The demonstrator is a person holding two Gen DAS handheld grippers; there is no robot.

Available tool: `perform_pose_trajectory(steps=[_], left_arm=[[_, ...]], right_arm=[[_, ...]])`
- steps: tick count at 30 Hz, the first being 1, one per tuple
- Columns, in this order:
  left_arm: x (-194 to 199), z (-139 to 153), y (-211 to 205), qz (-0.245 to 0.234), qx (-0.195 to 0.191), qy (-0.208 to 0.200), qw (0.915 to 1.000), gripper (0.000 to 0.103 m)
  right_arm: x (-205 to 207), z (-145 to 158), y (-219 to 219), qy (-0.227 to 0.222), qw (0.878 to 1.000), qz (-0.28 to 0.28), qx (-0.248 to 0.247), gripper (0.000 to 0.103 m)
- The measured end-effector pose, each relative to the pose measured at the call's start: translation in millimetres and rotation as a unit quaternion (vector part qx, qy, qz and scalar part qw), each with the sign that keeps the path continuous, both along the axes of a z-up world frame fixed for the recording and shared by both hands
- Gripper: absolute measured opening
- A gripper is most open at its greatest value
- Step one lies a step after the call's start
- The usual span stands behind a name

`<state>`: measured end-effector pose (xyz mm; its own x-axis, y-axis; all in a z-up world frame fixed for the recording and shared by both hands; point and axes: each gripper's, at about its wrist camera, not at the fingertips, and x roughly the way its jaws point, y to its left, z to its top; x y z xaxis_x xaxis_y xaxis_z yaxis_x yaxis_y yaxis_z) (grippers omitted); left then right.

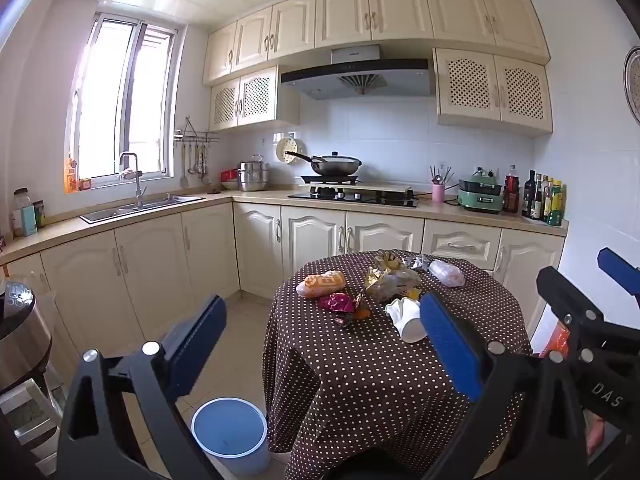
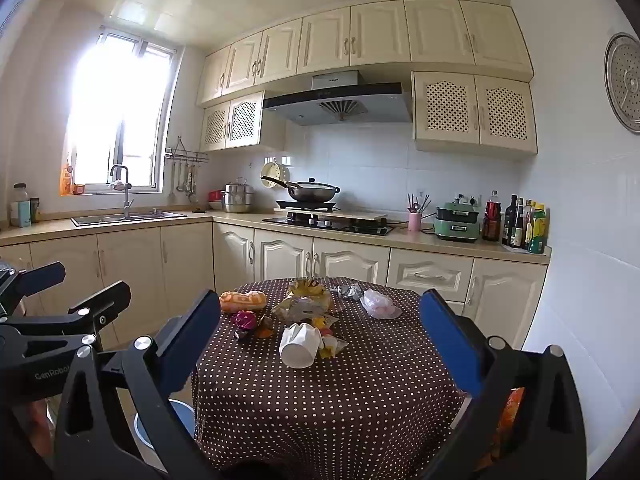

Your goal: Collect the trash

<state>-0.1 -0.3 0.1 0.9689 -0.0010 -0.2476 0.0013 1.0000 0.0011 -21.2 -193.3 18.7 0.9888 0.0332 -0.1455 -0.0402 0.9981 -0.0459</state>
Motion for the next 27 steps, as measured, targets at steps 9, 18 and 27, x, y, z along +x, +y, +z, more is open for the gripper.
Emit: perform_pose_trajectory(steps=[9,18,27], left_arm=[[-1.1,0.1,-1.1,-0.002,-0.001,0.0,1.0,0.095],[-1.0,-2.0,2.5,-0.003,0.0,0.0,1.0,0.095],[-0.5,-0.1,-3.0,-0.003,0.002,0.001,1.0,0.095]], right_arm=[[-1.4,-0.4,-1.0,0.002,1.0,0.002,0.001,0.096],[0.6,-6.3,2.1,0.003,1.0,0.004,0.003,0.096],[1.2,-5.4,1.4,0.003,1.0,0.005,0.005,0.096]])
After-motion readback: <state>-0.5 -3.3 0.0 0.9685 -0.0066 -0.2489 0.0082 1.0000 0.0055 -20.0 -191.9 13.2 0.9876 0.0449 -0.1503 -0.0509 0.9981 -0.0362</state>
